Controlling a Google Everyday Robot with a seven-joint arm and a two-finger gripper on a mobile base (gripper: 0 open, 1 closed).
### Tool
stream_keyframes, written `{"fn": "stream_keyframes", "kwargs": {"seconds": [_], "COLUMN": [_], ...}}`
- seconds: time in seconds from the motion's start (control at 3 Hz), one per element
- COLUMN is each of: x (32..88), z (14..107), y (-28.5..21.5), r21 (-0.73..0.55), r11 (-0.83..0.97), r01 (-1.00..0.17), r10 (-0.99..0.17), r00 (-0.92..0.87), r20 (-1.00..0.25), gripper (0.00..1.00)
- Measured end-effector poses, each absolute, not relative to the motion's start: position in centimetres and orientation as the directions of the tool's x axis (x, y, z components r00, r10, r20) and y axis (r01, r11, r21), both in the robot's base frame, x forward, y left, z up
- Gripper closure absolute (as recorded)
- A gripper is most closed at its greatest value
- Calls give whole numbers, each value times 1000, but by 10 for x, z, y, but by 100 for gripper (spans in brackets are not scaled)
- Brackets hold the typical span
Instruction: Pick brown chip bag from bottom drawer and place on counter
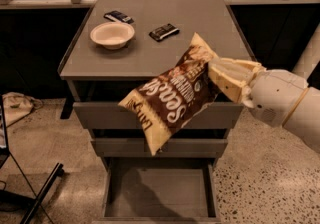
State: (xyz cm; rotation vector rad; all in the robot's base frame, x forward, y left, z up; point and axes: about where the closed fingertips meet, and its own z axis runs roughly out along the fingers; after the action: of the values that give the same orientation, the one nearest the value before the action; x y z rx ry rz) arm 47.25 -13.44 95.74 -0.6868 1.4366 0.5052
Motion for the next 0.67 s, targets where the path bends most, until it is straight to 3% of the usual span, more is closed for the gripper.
{"fn": "stream_keyframes", "kwargs": {"seconds": [0.67], "x": [552], "z": [981], "y": [-152], "r21": [-42], "r11": [833], "r01": [-551], "r10": [36], "r00": [130], "r20": [-991], "gripper": [100]}}
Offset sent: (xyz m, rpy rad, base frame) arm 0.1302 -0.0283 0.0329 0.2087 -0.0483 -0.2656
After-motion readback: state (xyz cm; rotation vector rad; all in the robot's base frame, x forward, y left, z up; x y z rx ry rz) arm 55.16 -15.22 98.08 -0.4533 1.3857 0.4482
